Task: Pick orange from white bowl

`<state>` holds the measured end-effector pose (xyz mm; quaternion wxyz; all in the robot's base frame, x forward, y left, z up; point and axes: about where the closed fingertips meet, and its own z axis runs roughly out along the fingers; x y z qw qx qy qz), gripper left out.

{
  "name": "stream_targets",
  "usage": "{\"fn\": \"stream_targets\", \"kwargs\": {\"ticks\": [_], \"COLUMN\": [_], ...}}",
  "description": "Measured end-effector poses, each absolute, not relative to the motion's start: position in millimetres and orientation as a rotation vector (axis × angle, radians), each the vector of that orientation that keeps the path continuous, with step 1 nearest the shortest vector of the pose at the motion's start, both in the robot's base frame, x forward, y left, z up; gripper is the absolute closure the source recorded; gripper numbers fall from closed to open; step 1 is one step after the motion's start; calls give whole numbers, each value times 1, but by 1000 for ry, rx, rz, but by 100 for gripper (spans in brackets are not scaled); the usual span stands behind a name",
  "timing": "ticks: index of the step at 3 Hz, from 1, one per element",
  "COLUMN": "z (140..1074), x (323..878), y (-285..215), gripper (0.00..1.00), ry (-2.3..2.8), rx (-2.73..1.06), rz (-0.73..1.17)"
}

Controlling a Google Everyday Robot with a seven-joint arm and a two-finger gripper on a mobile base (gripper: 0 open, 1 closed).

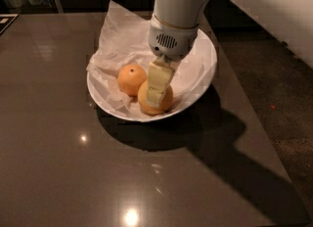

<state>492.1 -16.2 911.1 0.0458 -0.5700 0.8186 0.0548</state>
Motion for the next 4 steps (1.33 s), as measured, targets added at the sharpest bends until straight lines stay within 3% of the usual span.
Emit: {"fn": "stream_targets", "kwargs": {"ticks": [2, 4], "z": [894, 879], "x": [505, 502], "y": [-23, -10], "gripper": [39, 36], "ry": [2562, 2569], "rx": [-1708, -1760], "rz": [225, 236]}}
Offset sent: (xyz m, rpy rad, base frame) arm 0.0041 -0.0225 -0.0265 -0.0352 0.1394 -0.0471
